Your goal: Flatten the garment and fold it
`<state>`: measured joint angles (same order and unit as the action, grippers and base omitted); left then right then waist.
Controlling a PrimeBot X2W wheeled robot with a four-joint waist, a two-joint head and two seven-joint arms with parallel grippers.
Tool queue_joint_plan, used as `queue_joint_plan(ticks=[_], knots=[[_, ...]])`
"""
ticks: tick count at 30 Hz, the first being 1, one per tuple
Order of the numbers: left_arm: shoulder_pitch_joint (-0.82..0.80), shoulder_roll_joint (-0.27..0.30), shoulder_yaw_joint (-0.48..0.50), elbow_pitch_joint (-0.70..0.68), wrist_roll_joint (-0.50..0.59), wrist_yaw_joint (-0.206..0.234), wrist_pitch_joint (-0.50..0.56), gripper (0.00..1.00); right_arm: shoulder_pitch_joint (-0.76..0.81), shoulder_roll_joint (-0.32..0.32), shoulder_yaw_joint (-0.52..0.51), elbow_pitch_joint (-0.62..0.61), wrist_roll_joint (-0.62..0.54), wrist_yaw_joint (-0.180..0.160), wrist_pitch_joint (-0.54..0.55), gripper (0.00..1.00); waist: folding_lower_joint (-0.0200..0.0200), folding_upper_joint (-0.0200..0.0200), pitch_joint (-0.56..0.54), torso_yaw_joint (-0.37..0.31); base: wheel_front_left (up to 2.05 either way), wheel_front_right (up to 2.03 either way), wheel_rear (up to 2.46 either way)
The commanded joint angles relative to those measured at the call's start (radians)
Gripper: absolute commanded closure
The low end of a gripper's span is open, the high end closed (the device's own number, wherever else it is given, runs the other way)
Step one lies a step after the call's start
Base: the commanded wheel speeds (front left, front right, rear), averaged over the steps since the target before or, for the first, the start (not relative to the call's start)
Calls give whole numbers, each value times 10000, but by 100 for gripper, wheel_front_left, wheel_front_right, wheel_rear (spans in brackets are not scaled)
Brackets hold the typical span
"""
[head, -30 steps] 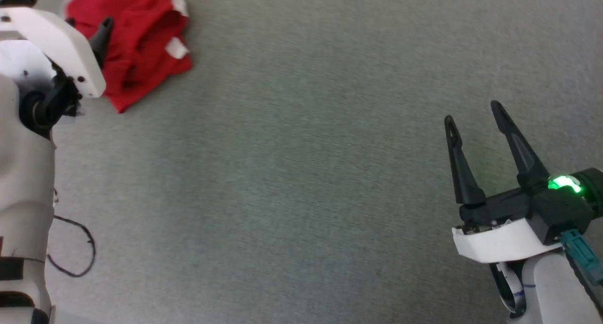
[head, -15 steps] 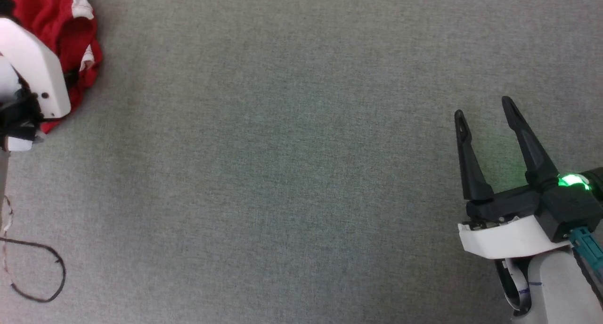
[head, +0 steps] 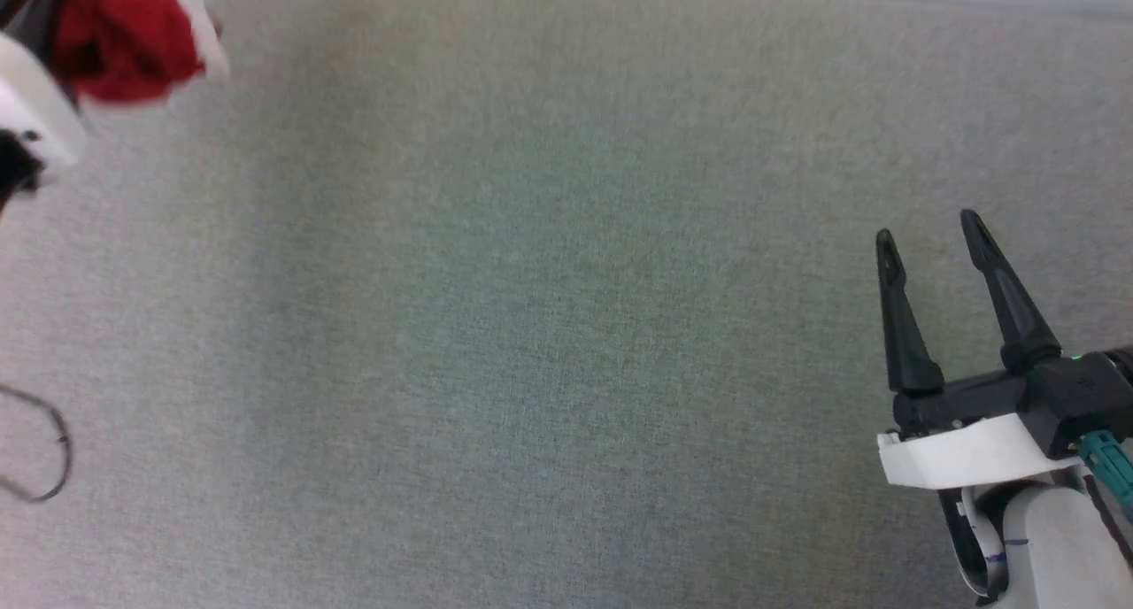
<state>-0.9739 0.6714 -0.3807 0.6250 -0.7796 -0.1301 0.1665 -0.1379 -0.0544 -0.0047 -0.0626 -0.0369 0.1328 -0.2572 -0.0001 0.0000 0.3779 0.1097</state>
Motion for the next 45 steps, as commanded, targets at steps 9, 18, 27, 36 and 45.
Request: queue_joint_plan(ticks=[9, 18, 27, 36, 45], knots=[[204, -544, -1753, -2552, 626, -5, -1503, 100, 536, 8, -251, 323, 126, -21, -46, 0, 1, 0, -2174, -750, 0, 0, 0], [1747, -2096, -4136, -3301, 1824, 157, -1634, 100, 1153, 35, 68, 546, 263, -21, -46, 0, 1, 0, -2856, -2014, 0, 0, 0], [3543, -2982, -7066, -1337, 2981, 27, -1855, 91, 1214, 39, 441, 984, 475, -21, -46, 0, 1, 0, -2530, -3237, 0, 0, 0], [3649, -3103, -7543, -473, 2529, -1, -2788, 0, 1538, 40, 488, 1257, 903, -21, -46, 0, 1, 0, -2939, -2901, 0, 0, 0], [3931, -2276, -6658, -2105, 1879, 687, -3300, 0, 2106, 41, 85, 1342, 786, -21, -46, 0, 1, 0, -4302, -1429, 0, 0, 0]])
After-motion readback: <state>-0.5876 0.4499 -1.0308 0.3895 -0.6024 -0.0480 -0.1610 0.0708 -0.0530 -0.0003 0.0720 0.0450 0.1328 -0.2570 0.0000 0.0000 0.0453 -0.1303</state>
